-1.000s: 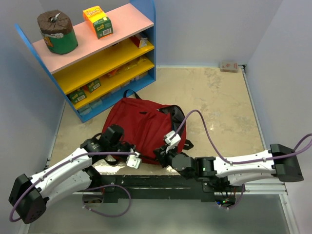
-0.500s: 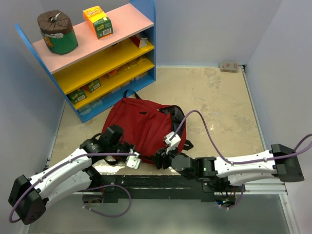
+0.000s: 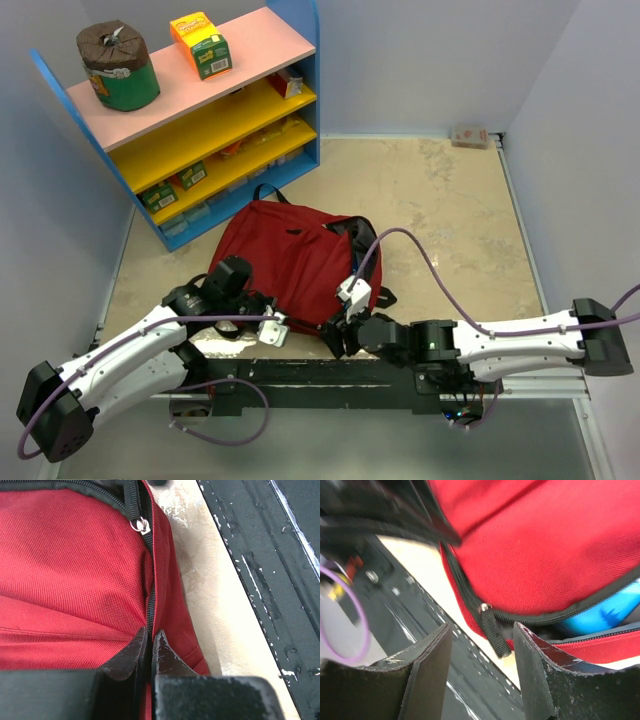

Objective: Pack the student bag
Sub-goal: Zip the student bag at the center of the board.

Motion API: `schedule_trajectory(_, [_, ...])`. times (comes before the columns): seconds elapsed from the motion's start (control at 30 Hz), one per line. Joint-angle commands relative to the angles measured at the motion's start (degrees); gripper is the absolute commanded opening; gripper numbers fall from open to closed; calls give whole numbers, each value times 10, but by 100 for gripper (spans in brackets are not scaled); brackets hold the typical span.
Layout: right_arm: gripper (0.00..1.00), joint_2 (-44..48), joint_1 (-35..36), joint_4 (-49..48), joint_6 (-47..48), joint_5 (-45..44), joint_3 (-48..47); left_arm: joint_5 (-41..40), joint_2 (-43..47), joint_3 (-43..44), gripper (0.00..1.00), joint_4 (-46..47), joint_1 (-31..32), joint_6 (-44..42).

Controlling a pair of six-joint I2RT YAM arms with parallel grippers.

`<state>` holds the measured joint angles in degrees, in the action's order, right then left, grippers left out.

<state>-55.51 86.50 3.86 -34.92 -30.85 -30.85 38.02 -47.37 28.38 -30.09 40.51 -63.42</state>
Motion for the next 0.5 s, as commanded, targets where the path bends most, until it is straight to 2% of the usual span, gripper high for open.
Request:
schedule_trajectory(0.0, [54,-47,0,42,18,47,-43,-1,6,4,0,3,-7,7])
schedule_trajectory(0.07, [52,-57,-1,53,20,49,-52,-2,5,5,0,4,-7,7])
schedule_trajectory(0.17, [39,-55,0,48,22,48,-52,0,5,4,0,6,-7,6])
schedule_trajectory(0.2, [30,-47,-1,43,23,45,-51,0,4,4,0,6,-7,6])
schedule_trajectory(0.3, [12,-26,-1,39,18,32,-47,2,4,4,0,5,-7,7])
schedule_trajectory(0.4, [2,-11,-1,39,11,25,-40,4,4,2,0,3,-7,7])
schedule_trajectory(0.47, [0,-2,0,40,5,19,-33,4,4,2,0,4,-8,6])
